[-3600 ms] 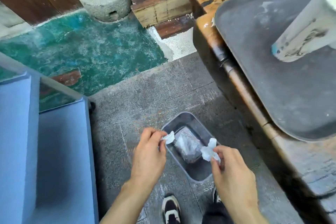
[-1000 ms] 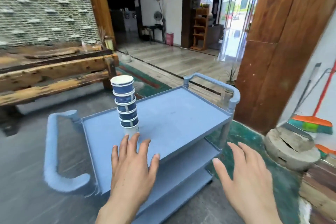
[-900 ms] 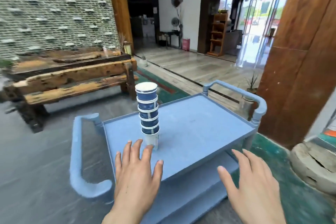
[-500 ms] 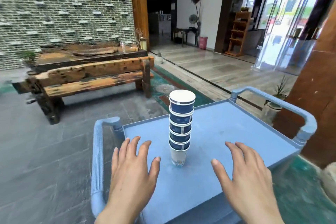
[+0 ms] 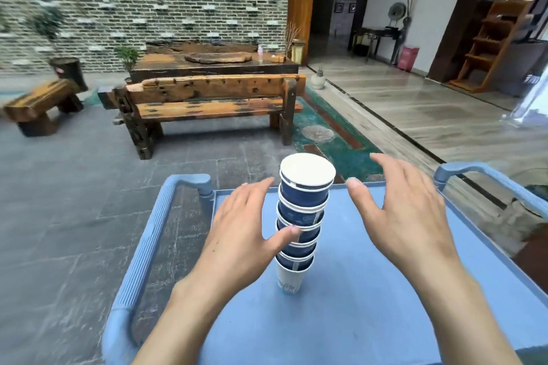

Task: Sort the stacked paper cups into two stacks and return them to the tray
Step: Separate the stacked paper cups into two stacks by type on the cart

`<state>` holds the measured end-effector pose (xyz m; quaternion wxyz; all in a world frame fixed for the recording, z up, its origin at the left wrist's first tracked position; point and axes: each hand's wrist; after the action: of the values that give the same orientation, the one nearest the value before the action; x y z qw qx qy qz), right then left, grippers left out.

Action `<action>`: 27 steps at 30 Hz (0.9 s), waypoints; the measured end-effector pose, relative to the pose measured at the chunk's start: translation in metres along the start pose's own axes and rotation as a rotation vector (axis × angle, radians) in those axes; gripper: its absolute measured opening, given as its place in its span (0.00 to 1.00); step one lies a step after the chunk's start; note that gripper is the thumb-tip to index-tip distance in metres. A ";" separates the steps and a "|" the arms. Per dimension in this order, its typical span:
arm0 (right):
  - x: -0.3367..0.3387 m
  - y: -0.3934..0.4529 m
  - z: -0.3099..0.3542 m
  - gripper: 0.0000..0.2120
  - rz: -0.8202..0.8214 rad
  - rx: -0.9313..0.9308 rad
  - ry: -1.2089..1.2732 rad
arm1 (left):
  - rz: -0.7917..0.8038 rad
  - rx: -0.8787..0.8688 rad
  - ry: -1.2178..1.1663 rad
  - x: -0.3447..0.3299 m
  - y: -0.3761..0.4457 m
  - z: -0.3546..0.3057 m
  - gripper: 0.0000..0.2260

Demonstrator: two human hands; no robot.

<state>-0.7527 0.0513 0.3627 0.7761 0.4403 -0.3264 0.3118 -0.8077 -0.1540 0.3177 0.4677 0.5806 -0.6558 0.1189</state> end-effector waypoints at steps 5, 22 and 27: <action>-0.014 0.055 -0.005 0.28 0.149 0.139 0.127 | -0.043 0.194 -0.124 -0.027 0.013 -0.021 0.44; -0.056 0.116 0.007 0.06 0.441 0.207 0.143 | -0.033 0.375 -0.369 -0.071 0.036 -0.021 0.30; -0.044 0.135 0.005 0.07 0.395 0.194 0.124 | -0.037 0.327 -0.391 -0.078 0.039 -0.019 0.30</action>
<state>-0.8842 0.0945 0.3952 0.6727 0.4204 -0.3263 0.5141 -0.8413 -0.0782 0.2841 0.2339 0.6726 -0.6949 0.1002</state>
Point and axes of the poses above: each hand's wrist, its own y-axis towards the middle knuckle, its own x-axis out of the back of the hand, z = x × y, and after that the axes turned 6 degrees about -z, right-handed
